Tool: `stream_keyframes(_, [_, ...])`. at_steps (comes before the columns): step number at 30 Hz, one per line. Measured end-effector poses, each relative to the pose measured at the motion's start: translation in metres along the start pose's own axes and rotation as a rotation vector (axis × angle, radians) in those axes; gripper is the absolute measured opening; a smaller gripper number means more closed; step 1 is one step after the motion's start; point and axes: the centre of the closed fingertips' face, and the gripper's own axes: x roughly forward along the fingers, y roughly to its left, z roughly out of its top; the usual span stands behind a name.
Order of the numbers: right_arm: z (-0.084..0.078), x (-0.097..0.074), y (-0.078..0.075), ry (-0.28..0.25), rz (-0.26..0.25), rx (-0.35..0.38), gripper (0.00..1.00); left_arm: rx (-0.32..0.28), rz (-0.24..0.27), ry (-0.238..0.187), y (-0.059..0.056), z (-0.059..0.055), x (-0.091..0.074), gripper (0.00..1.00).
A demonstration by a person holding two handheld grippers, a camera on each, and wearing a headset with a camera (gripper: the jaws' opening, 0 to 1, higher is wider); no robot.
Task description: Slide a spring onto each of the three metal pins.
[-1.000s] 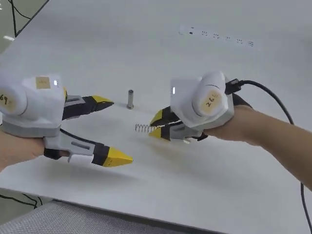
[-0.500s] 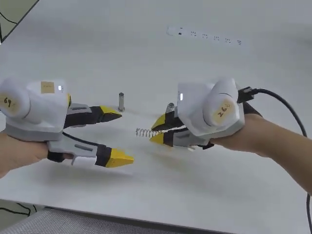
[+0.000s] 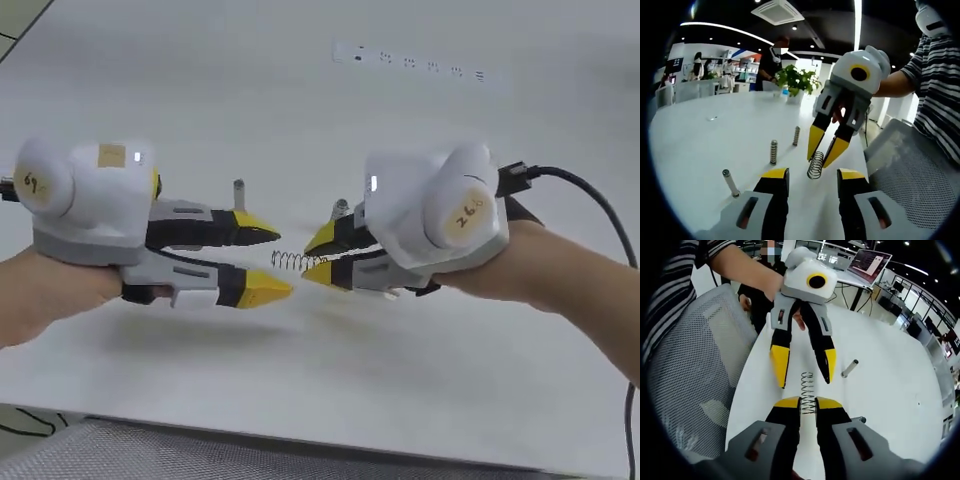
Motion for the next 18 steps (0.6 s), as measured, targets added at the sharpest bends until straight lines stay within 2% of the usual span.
stream_keyframes(6, [-0.0002, -0.0017, 0.0004, -0.002, -0.003, 0.005, 0.13, 0.002, -0.028, -0.01, -0.0038, 0.0024, 0.0042, 0.24])
stream_keyframes(13, [0.0009, -0.0026, 0.0028, -0.012, 0.0, 0.007, 0.13, 0.005, -0.04, -0.016, -0.0055, 0.0052, 0.0065, 0.18])
stream_keyframes(18, [0.0029, -0.0033, 0.004, -0.021, 0.005, 0.007, 0.13, 0.004, -0.051, -0.016, -0.0077, 0.0058, 0.0072, 0.11])
